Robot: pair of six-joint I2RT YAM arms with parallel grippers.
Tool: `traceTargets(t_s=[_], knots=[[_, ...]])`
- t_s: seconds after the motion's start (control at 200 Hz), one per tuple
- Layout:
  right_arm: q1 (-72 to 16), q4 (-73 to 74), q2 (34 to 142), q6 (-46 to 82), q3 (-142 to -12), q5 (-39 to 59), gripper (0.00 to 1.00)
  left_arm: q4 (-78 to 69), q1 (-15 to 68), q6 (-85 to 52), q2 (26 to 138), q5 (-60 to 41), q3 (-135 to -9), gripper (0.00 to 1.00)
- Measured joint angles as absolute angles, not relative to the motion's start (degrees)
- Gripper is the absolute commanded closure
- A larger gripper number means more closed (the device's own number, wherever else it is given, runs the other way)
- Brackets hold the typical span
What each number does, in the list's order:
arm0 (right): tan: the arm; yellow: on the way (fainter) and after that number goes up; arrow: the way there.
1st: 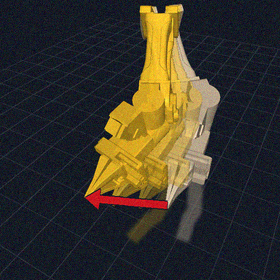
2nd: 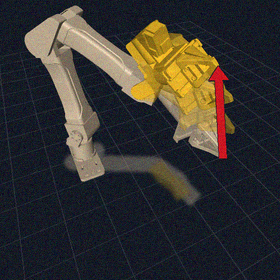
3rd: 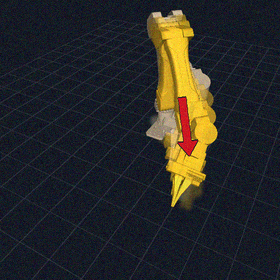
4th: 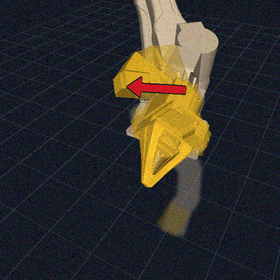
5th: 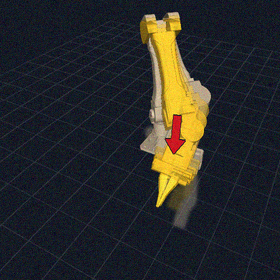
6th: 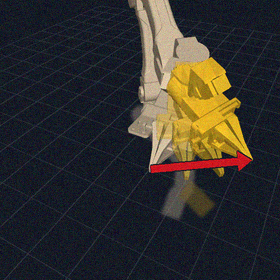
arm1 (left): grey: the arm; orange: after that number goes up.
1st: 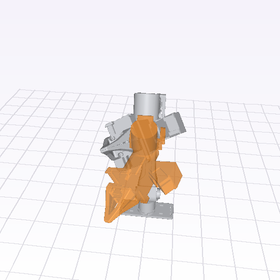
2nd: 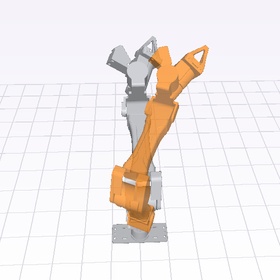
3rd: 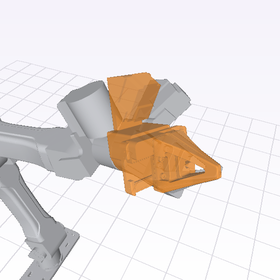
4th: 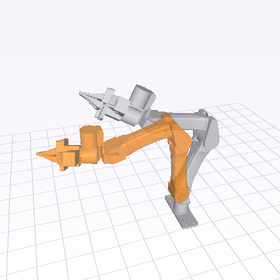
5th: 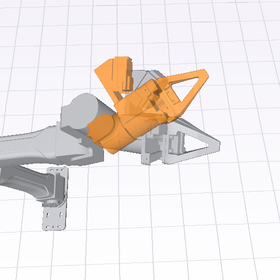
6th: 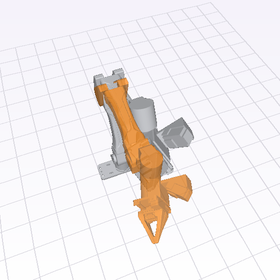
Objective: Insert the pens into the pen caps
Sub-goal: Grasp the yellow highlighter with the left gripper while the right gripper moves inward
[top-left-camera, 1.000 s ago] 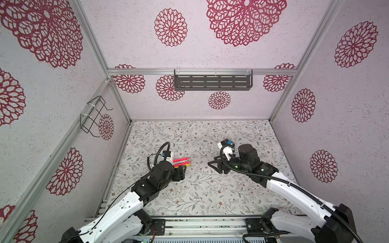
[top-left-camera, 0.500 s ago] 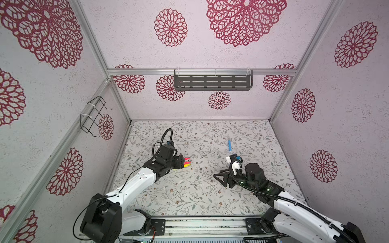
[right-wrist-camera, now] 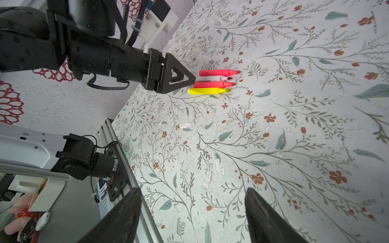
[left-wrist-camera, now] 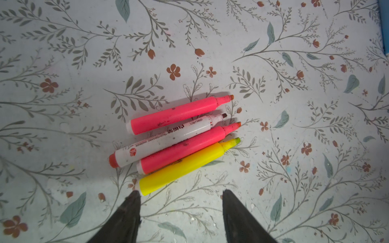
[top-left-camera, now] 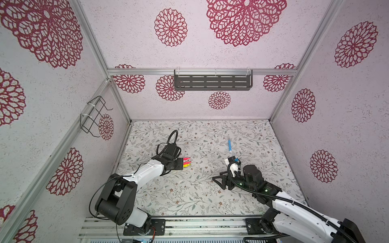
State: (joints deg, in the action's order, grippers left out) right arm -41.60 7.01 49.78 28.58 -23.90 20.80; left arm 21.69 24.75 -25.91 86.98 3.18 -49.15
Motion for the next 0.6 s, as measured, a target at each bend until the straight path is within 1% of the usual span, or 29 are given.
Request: traceTargets(t_s=[0.6], knots=[[-41.8,7.8,51.8,28.6,-23.7,21.2,0.23,20.6,23.6,-25.1,93.3,0.0,-50.7,0.43]])
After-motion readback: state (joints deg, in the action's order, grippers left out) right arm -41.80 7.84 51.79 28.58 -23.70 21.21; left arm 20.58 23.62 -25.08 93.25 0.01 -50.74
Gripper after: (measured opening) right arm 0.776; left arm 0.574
